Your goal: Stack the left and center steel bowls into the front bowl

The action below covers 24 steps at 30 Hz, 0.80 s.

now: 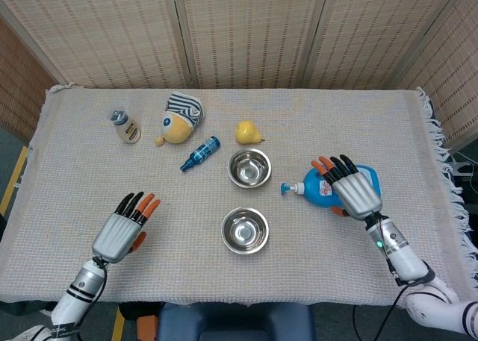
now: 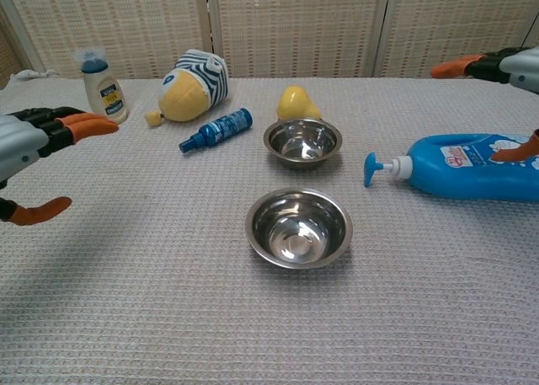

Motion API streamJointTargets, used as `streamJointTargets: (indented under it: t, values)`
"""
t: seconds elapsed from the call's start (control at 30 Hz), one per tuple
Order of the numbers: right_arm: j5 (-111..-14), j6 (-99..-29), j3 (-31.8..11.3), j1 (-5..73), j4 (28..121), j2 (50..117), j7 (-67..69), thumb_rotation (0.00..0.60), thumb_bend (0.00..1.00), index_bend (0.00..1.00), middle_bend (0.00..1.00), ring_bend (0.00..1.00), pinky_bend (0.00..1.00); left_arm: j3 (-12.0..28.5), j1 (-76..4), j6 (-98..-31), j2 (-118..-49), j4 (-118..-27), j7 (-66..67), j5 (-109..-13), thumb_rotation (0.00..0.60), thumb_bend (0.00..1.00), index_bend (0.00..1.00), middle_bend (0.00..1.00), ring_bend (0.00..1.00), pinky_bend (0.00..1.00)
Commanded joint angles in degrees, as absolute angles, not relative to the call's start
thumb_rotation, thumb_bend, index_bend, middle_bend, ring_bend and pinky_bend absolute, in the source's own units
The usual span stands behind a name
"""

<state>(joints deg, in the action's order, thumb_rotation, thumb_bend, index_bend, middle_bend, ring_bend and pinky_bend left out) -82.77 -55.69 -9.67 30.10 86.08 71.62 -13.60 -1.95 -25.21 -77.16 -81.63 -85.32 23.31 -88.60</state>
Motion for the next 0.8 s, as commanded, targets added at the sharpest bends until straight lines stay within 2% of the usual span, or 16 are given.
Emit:
streamJointTargets:
  t: [0.03, 0.2, 0.33, 0.8]
  values:
    - [-84.85, -52.54, -10.25, 34.98, 79.27, 78.46, -12.44, 0.6, 0.09, 0.11, 0.0, 0.0, 0.0, -2.19, -23.27, -78.5, -80.25, -83.3, 21.32, -87.1, 0.6, 0.39, 0.0, 0.02, 0.0, 0.1]
    - [-85.81, -51.93, -10.43, 37.54, 74.39, 82.94, -9.86, 0.6, 0.12, 0.18, 0.0, 0.0, 0.0, -1.99, -22.44, -79.0, -79.79, -82.54, 20.31, -86.84, 0.6, 0.39, 0.0, 0.02, 0.0, 0.1]
    - [-85.75, -48.94, -11.19, 42.64, 64.39, 91.76, -5.27, 0.6, 0.14, 0.28, 0.0, 0.0, 0.0, -1.64, -20.87, -80.57, -78.68, -81.88, 19.03, -86.67, 0.6, 0.39, 0.0, 0.02, 0.0, 0.1]
    - [-85.41, -47.47, -11.79, 51.68, 39.48, 109.35, 6.87, 0.6, 0.21, 0.34, 0.0, 0.0, 0.0, -0.08, -17.92, -82.82, -75.83, -81.5, 18.15, -86.17, 0.6, 0.39, 0.0, 0.02, 0.0, 0.1]
